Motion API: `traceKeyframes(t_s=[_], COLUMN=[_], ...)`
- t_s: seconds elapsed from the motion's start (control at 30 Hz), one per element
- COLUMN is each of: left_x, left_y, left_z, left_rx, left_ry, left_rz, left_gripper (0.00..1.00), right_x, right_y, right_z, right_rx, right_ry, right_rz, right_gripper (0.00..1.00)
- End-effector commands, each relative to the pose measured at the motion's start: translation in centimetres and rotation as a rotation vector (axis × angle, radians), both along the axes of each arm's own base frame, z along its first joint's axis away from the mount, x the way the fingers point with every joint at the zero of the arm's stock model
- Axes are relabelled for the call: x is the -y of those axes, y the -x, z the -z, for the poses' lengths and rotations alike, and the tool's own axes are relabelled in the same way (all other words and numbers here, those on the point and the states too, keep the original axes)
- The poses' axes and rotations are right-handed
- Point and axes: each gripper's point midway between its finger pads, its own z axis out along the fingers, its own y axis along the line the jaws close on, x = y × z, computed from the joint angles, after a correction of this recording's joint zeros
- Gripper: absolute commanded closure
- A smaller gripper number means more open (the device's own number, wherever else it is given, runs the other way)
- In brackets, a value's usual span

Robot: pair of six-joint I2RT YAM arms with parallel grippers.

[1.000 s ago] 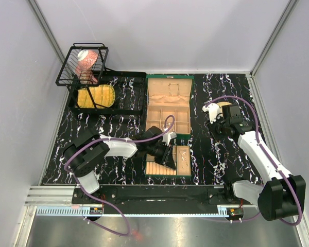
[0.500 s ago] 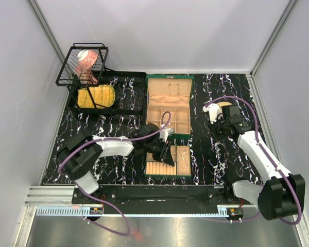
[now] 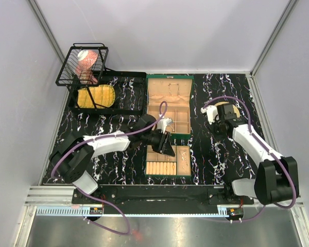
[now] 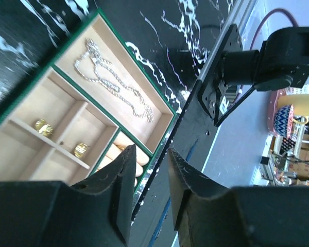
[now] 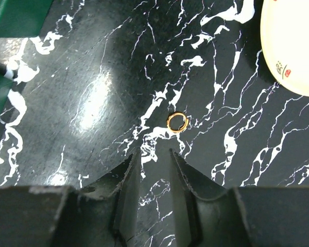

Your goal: Organize the mixed jewelry

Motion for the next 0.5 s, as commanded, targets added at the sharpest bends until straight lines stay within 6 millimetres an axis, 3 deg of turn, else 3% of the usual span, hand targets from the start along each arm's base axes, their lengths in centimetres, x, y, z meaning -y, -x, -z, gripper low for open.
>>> traceKeyframes(t_s=[0.0,0.2,0.47], left_x=[-0.1,-1.0,-1.8], left_y=[-2.9,-4.4,-5.4], left_z=[-4.5,-5.5,-5.0], left_rx=[0.152,0.210,0.212], left_ry=[0.080,0.082,0.069], left_rz=[-0.018,-0.044,-0.069], left_gripper=[0.65,0.59,0.57], right_x=[0.6,1.1,1.2], right_y=[-1.8,-2.6,-3.0], right_z=[0.3,1.7,3.0], right_rx=[0.034,-0.017,-0.055], right_ry=[0.037,0.077,0.089], right_rz=[0.020,0.045,0.050], right_gripper=[0.65,0.68,0.68])
